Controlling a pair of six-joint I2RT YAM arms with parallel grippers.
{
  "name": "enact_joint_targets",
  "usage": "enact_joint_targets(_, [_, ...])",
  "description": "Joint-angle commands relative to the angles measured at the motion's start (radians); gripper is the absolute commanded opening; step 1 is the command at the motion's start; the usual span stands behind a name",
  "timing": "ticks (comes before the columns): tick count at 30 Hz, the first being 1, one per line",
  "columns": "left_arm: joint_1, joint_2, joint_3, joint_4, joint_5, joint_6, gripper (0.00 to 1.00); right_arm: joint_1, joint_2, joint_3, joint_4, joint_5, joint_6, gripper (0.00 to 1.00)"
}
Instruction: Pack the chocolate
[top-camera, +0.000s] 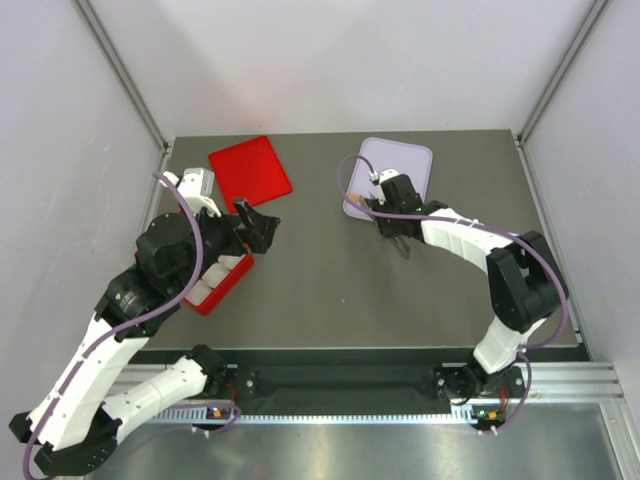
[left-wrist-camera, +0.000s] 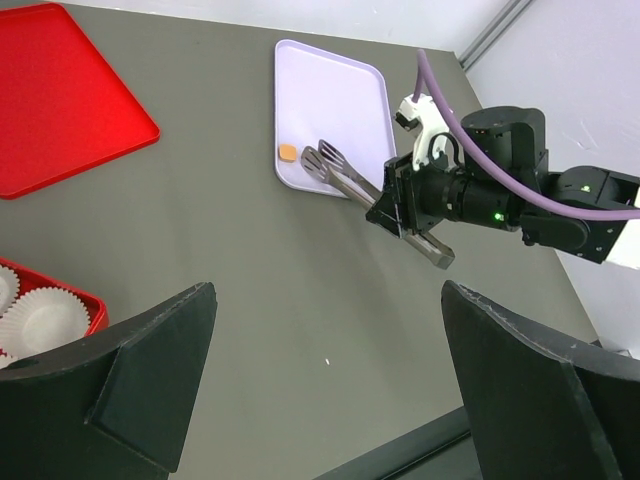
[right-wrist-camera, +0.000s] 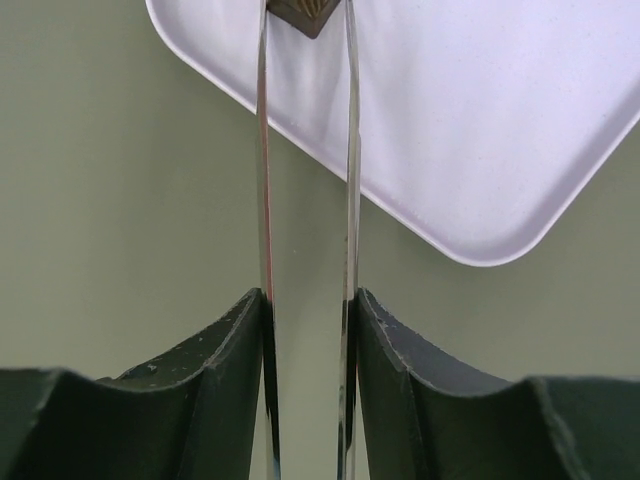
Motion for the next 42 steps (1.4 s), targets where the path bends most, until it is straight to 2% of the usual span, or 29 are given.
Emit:
enact_joint_targets(1, [0.001, 0.005, 0.015, 0.044, 0.000, 0.004, 0.99, -0.014, -0.082, 0.031, -0.006, 0.030, 0.020, 0.36])
enact_joint_targets(12, [0.002, 0.011, 0.055, 0.035, -0.003, 0.016, 0.99, -0.012, -0.137, 0.037, -0.009, 0.021, 0.046, 0.35])
enact_joint_targets(20, [0.002, 0.025, 0.170, -0.009, -0.034, 0.050, 0.99, 0.026, -0.172, 0.071, -0.006, -0.046, 0.113, 0.34])
enact_joint_targets(28, [0.002, -0.006, 0.277, -0.022, -0.031, 0.052, 0.99, 0.210, -0.128, 0.183, 0.031, -0.054, 0.178, 0.34])
enact_joint_targets(35, [0.002, -0.032, 0.268, -0.020, -0.046, 0.047, 0.99, 0.439, 0.041, 0.345, 0.055, -0.019, 0.199, 0.34])
enact_joint_targets(42, [0.002, -0.044, 0.264, -0.034, -0.046, 0.050, 0.99, 0.542, 0.135, 0.465, 0.040, -0.028, 0.189, 0.34])
